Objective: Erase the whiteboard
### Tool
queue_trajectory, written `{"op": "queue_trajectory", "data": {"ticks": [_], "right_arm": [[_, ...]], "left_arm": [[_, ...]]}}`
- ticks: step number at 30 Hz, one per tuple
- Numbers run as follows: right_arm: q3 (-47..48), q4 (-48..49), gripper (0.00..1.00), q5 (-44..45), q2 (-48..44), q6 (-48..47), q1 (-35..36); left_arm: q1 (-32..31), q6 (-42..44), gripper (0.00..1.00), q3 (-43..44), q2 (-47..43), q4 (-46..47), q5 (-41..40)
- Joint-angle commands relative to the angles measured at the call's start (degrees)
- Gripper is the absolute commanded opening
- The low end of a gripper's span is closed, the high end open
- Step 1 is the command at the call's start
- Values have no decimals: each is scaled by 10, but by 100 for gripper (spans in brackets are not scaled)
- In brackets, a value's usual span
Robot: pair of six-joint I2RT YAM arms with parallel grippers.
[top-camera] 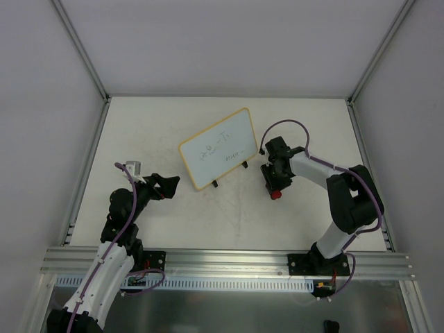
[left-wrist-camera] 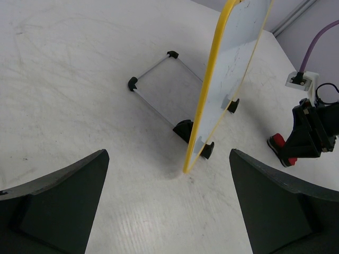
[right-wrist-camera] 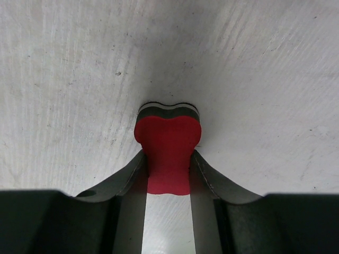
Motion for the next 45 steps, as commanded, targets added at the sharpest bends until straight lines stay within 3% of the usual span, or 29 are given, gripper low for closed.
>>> {"op": "queue_trajectory", "data": {"ticks": [1,4,5,11,14,20,25,36,45], "right_arm": [[17,0,15,0,-25,1,3],[19,-1,7,20,-39,5,3],[20,-1,0,22,-42,6,3],[15,8,4,-11,-75,0,5],[11,24,1,-24,-108,-1,6],[11,67,0,-75,-156,4,6],[-2,132,0,-83,-199,14,10],[-58,315,0,-67,-256,24,46],[-128,464,0,-24,-268,6,80]], "left_arm": [[-7,13,99,16,1,30,11],[-7,14,99,17,1,31,9],[-7,14,99,17,1,31,10],[-7,-2,99,9,-41,25,-3],[-6,-10,99,7,-40,34,-2],[-6,-19,99,32,56,84,46],[-6,-57,99,15,122,217,76],[-6,18,99,38,199,318,117],[-2,47,99,111,347,380,220]]}}
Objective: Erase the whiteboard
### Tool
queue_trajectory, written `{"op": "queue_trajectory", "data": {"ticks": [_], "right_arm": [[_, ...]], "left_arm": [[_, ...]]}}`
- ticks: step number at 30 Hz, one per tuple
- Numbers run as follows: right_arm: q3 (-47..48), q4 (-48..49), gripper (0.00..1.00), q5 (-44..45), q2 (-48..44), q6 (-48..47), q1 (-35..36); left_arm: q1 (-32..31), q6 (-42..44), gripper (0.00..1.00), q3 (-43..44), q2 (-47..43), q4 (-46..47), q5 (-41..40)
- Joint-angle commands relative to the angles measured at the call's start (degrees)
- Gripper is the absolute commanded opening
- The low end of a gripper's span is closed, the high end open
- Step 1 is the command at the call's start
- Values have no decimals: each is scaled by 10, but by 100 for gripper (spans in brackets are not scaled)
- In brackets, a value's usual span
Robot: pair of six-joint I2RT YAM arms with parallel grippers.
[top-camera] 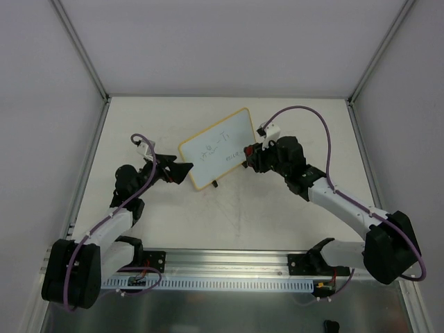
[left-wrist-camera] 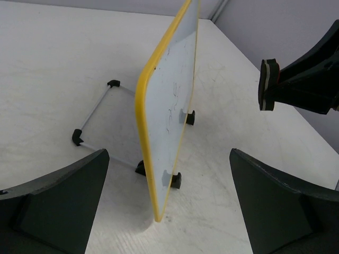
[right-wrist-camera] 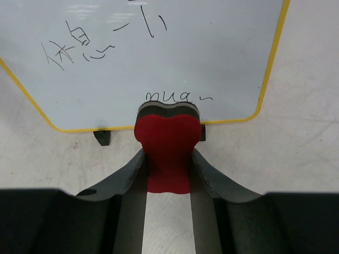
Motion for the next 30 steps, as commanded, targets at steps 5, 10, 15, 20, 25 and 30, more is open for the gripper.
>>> {"op": "queue_trajectory", "data": {"ticks": [5,10,15,20,25,30], "right_arm": [[-63,134,0,35,-38,-12,14],[-93,164,0,38,-51,-15,15],[-102,173,0,37,-48,-17,14],[-103,180,0,37,-49,-17,14],[-104,180,0,35,-51,-17,14],[-104,180,0,35,-53,-17,14]], "left_arm": [[-2,49,87,46,59,73,66],[3,67,77,70,75,38,63],[12,61,77,61,92,81,81],[37,21,79,42,135,181,124],[40,5,82,47,186,243,174],[41,-18,76,67,225,272,210]]}}
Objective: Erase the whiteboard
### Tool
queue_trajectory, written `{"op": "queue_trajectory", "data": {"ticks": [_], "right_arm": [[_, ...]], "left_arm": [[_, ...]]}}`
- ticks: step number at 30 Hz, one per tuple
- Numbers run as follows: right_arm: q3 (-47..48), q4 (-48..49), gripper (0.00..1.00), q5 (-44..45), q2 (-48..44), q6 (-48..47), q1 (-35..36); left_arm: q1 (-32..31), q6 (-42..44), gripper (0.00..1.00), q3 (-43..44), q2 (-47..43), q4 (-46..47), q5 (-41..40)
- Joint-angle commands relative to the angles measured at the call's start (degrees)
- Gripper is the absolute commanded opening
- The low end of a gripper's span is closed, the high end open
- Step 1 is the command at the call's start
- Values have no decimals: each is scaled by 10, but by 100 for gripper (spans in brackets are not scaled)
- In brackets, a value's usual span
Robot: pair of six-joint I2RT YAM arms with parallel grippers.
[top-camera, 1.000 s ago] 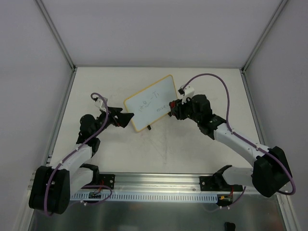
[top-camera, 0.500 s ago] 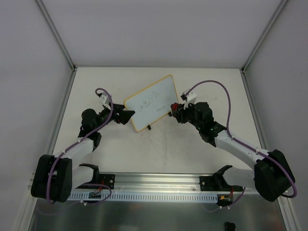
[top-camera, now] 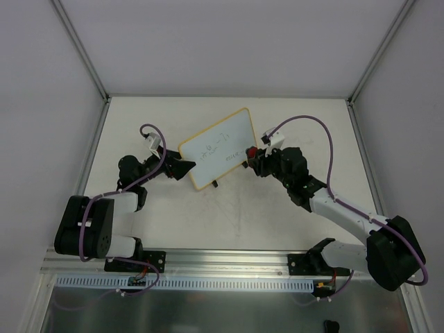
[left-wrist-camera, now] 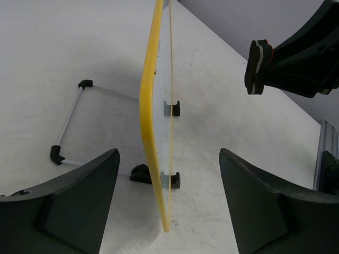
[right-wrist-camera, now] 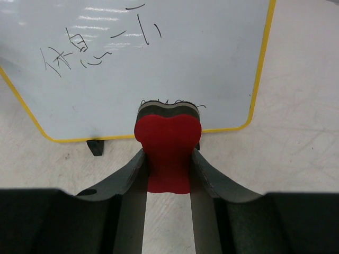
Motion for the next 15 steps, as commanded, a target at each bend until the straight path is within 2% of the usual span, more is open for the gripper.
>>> {"op": "queue_trajectory", "data": {"ticks": [1,5,6,8,9,10,12,15], "right_arm": [[-2,38,0,8,-19,-11,3],[0,38,0,8,-11,-11,3],[2,38,0,7,-7,-11,3],[8,38,0,4,2,-11,2],[10,38,0,4,4,-10,4],[16,41,0,3,11,-9,3],[24,41,0,-8,18,-12,4],[41,41,0,-16,27,-11,4]], "left_arm": [[3,-22,75,23,23,93,58],[3,-32,65,29,37,105,61],[3,-33,56,30,39,106,61],[3,-34,51,32,43,105,60],[3,-35,42,33,44,103,59],[3,-35,38,36,47,102,59],[3,-39,34,47,52,89,66],[3,-45,34,48,58,94,61]]}}
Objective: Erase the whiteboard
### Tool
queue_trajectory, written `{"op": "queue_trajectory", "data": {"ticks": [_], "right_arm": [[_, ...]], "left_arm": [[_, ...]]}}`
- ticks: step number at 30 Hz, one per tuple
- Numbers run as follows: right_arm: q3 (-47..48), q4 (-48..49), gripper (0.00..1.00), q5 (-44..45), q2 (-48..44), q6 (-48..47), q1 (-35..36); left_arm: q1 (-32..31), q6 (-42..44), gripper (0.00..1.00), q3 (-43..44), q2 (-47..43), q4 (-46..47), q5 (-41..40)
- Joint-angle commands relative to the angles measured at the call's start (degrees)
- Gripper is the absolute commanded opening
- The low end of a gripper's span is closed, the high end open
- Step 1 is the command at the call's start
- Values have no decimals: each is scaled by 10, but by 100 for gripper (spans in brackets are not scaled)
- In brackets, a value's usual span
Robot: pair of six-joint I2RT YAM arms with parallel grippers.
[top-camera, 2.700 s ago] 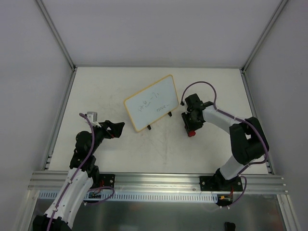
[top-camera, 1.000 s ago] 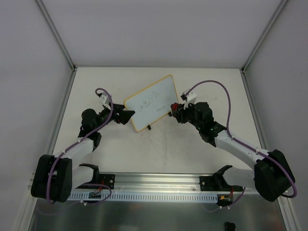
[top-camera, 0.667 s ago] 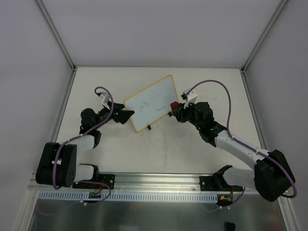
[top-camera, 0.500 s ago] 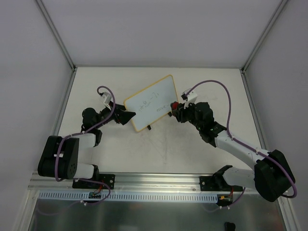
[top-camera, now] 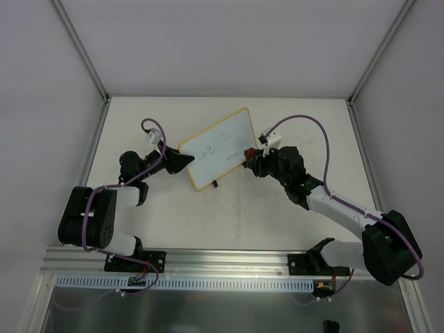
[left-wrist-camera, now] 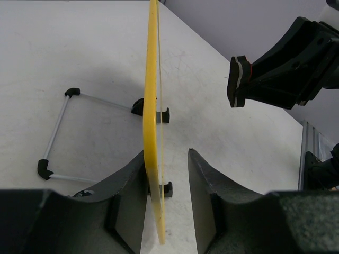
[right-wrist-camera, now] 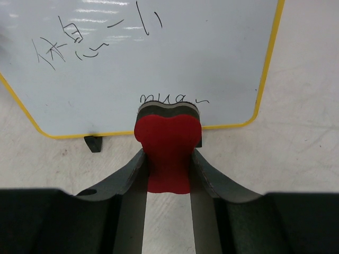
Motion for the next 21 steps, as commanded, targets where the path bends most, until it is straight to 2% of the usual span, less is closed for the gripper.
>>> {"op": "queue_trajectory", "data": {"ticks": [1,11,13,17,21], "right_arm": [[43,37,0,-11,6,-11,5],[104,53,0,-37,77,-47,30],[114,56,0,-31,93,-55,41],[107,122,0,-26,109,-56,50],[135,125,0,-25,139,-61,50]], "left_arm": [[3,1,34,16,6,47,18],[3,-7,27,21,29,59,11],[3,-4,23,23,28,52,10],[3,2,18,25,25,37,8],[3,7,9,28,19,18,6]]}}
